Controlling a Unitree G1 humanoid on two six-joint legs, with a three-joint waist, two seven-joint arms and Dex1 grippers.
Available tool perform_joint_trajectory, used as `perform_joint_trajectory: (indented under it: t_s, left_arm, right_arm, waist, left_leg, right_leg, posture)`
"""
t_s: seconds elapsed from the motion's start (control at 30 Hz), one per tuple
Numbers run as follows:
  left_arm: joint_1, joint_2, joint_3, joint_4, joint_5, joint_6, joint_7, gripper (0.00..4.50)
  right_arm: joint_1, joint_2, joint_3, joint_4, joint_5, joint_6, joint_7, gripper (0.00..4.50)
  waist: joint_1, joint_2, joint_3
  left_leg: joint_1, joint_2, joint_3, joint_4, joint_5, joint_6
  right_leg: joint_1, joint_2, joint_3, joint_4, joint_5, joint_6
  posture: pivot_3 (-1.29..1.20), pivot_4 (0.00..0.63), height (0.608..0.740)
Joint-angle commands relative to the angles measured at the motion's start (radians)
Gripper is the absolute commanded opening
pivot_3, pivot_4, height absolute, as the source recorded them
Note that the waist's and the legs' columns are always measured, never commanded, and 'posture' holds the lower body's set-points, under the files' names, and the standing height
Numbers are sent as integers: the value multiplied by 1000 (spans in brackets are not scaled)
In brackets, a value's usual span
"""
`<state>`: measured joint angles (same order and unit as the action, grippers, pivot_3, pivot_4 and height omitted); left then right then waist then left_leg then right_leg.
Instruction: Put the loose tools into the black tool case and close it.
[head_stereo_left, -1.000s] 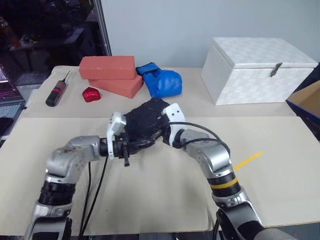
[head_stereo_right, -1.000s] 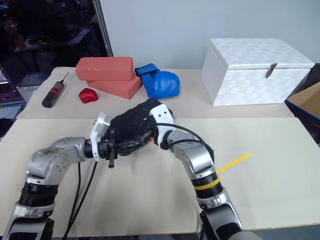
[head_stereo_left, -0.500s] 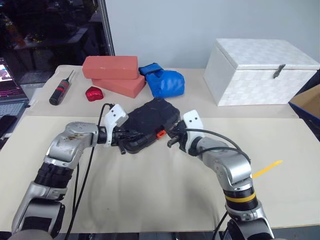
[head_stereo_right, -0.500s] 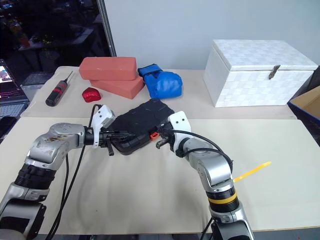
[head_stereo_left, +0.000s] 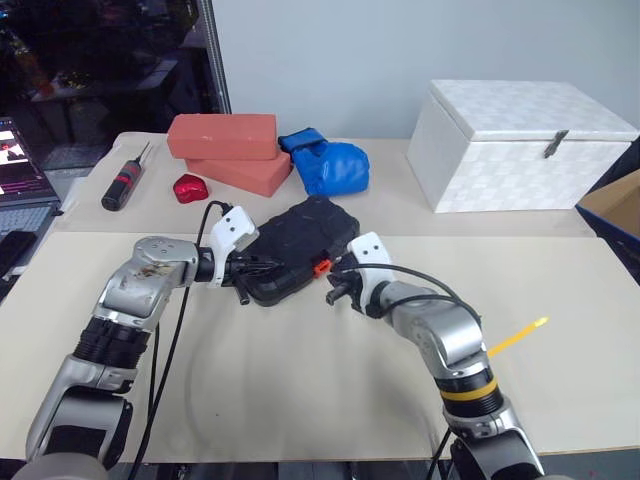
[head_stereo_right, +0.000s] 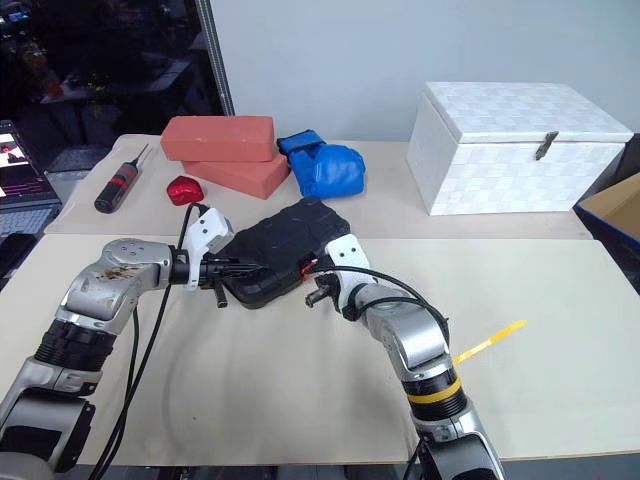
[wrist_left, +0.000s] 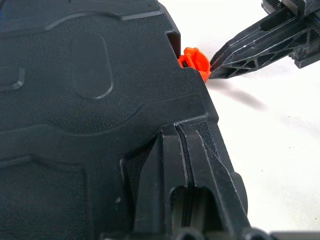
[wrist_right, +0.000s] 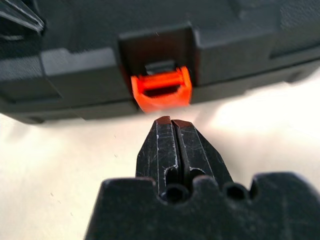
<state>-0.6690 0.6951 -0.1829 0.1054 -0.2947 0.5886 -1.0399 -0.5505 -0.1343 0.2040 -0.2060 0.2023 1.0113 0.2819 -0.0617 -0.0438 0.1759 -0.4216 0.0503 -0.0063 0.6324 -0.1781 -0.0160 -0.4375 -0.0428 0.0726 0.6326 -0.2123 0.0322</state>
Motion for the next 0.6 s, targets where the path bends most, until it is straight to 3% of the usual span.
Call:
perform_joint_trajectory:
  t_s: [0.03,0.6]
  left_arm:
    - [41,1,-45,19,47,22,0,0]
    - [111,-38,-54,-24,58,50,40,0]
  right_arm:
    - [-54,23,-19,8,4,-66,4,16]
    - [-133,66,-40,-6,15,-45,-9,16]
  waist:
    - [-2,0,0]
    - [-10,0,0]
  left_leg:
    - [0,0,0,0,0,0]
    - [8,0,0,1,1,-1]
  right_leg:
    - [0,0,0,0,0,0]
    - [2,0,1,10,1,-2]
  posture:
    - [0,150,740]
    - [0,150,740]
